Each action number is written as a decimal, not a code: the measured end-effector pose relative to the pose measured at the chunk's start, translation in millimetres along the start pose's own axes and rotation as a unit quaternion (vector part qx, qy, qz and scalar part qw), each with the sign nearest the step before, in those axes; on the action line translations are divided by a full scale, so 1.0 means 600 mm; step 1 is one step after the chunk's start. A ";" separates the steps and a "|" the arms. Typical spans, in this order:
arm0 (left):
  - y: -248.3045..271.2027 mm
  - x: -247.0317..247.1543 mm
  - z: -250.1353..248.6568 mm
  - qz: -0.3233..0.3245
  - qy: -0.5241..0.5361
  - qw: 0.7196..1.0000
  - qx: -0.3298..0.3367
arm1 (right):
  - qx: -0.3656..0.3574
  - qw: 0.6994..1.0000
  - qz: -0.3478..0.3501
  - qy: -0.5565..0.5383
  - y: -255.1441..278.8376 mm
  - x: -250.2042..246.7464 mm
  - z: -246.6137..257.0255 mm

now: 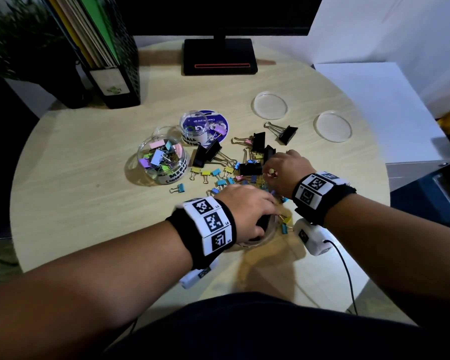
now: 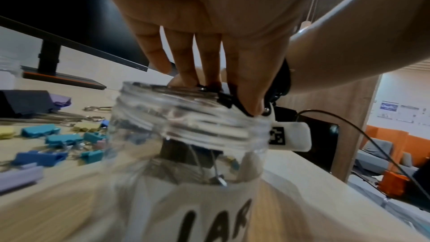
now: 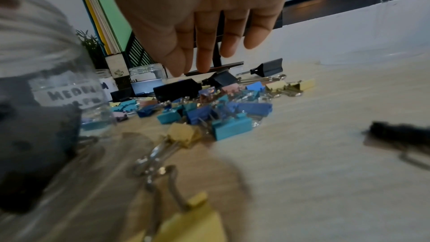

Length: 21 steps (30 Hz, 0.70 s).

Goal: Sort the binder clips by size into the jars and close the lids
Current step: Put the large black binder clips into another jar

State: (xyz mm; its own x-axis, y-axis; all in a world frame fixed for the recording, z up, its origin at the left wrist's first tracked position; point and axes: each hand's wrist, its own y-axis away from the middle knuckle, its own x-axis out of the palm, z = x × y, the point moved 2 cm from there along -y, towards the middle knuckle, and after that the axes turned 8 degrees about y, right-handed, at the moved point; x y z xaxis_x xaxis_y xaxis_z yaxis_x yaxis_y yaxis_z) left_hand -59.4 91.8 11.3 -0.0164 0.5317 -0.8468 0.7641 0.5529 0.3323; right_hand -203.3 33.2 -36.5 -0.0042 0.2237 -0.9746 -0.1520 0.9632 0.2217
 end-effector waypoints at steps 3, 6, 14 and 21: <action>-0.001 0.002 0.016 0.010 0.006 1.000 -0.019 | -0.004 1.000 0.003 0.005 -0.005 0.002 -0.001; 0.000 0.009 0.024 0.032 -0.019 0.999 -0.028 | -0.014 1.000 0.014 0.011 -0.012 0.002 0.002; 0.003 0.017 0.038 0.009 0.000 0.998 -0.055 | -0.042 0.996 0.043 0.061 -0.023 0.004 0.022; 0.038 0.013 0.064 -0.142 0.083 0.983 -0.088 | -0.046 0.995 0.056 0.062 -0.026 0.007 0.018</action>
State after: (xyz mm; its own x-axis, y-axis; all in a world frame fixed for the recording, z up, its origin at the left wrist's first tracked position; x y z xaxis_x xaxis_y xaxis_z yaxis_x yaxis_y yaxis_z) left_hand -17.1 83.8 -3.6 -0.3282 0.4298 -0.8411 0.5911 0.7880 0.1721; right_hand -189.9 20.4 -43.6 -0.1479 0.3037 -0.9412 -0.2327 0.9143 0.3316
